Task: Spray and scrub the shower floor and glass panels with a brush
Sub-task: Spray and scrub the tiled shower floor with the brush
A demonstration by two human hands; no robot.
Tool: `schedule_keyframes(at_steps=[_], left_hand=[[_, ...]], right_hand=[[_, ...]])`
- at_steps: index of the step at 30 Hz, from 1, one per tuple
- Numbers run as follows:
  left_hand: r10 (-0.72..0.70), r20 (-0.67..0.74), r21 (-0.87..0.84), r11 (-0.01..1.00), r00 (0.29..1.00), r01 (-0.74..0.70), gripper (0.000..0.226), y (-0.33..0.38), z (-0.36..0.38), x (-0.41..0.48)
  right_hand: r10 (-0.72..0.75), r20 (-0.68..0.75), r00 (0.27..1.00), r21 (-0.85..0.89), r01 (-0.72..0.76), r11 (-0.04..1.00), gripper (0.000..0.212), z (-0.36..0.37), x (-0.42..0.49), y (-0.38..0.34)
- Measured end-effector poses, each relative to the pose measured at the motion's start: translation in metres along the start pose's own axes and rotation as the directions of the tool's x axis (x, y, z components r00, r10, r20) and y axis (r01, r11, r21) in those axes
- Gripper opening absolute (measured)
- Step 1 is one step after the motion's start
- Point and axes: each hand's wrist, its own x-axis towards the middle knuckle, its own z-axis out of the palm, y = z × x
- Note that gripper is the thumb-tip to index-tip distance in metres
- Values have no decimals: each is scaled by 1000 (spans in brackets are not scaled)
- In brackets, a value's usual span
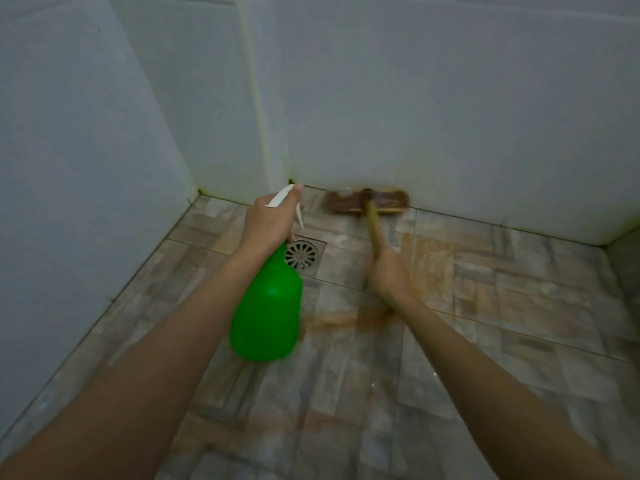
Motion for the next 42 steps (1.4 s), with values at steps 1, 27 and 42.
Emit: schedule_keyframes(at_steps=[1, 27, 42], left_hand=[[0, 29, -14, 1000, 1000, 0, 46, 3, 9, -3], [94, 387, -154, 987, 917, -36, 33, 85, 195, -73], [101, 355, -172, 984, 929, -41, 30, 77, 175, -71]], right_hand=[[83, -105, 991, 22, -82, 996, 67, -22, -3, 24], [413, -274, 868, 23, -424, 905, 58, -214, -36, 192], [-339, 153, 928, -860, 294, 417, 32, -235, 0, 136]])
